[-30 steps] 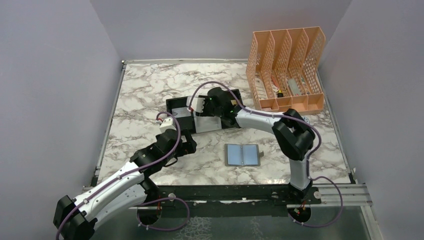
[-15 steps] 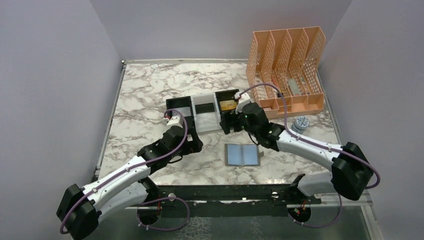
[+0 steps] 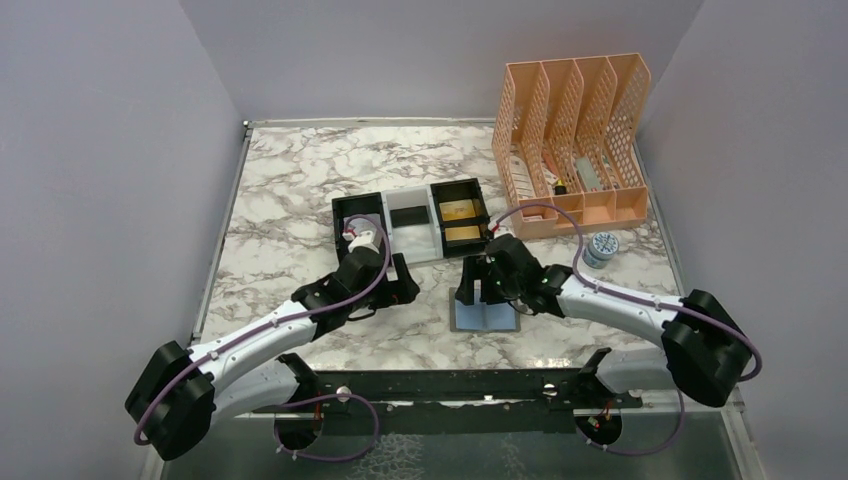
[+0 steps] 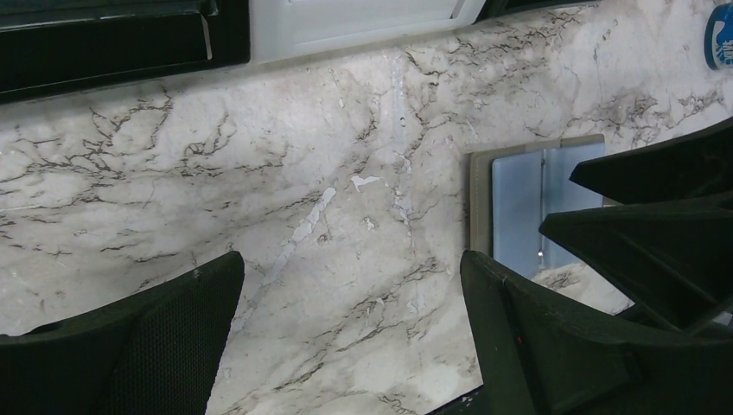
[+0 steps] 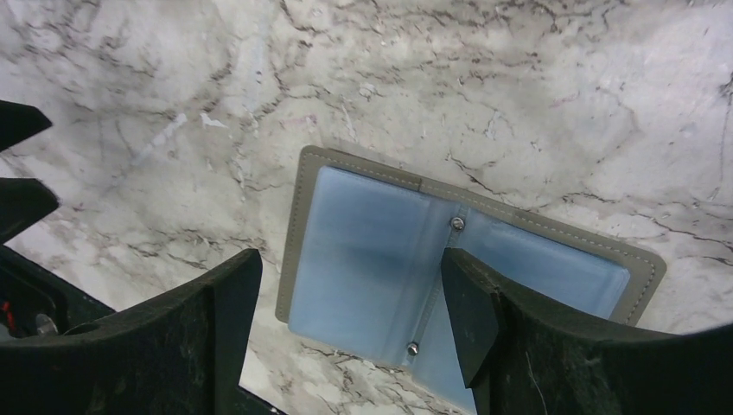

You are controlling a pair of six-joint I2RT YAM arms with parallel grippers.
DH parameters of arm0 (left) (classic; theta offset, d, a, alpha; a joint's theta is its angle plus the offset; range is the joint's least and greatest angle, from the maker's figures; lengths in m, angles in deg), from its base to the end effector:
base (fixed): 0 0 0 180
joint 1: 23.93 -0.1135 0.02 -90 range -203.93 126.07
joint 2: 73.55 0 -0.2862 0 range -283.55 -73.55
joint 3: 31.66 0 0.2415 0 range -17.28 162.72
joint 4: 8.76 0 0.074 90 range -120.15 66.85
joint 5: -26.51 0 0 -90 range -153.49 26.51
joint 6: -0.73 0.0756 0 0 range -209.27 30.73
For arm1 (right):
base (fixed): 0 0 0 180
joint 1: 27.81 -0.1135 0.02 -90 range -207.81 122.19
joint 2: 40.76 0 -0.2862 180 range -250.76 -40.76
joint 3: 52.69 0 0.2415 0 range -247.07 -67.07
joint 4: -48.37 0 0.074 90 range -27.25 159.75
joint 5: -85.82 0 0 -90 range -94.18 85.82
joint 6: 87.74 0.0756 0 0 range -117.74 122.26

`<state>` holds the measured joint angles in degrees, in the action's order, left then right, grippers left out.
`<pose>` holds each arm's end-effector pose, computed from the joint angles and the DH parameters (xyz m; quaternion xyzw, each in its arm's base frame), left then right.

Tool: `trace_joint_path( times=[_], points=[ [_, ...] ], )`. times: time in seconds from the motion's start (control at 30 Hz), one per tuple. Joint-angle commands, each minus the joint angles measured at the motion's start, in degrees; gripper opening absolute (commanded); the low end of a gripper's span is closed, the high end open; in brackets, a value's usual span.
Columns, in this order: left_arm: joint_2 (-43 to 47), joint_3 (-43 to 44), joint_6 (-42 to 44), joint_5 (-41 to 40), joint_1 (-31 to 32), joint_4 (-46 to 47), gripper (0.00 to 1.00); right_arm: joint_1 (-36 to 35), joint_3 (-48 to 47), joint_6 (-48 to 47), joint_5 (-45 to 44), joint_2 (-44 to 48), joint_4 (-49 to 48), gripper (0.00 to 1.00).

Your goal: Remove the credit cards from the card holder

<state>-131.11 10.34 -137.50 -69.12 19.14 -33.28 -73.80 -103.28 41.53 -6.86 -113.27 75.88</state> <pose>0.1609 -0.1403 0.1942 -0.0615 0.9037 -0.2703 0.3265 0.1799 0.1811 0.1827 -0.0469 0.9366 0.2186 0.2699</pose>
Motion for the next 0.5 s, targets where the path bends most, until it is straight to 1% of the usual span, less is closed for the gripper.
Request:
trace_joint_path(
  times=[0.0,0.17,0.33,0.47],
  points=[
    [-0.5,1.7,-0.5,2.2,-0.3,2.5,0.99,-0.1,-2.1,1.2,2.6,-3.5,2.3,0.76],
    [-0.7,1.4,-0.4,2.3,-0.4,2.6,0.99,-0.1,-2.7,-0.1,2.9,-5.9,2.6,0.73],
    [-1.4,1.5,-0.4,2.7,-0.3,2.8,0.99,-0.7,-4.2,-1.4,1.8,-7.7,4.0,0.72],
    [-1.9,1.4,-0.4,2.8,-0.4,3.0,0.99,-1.5,-5.6,-1.6,-0.8,-9.8,6.2,0.72]
  ],
)
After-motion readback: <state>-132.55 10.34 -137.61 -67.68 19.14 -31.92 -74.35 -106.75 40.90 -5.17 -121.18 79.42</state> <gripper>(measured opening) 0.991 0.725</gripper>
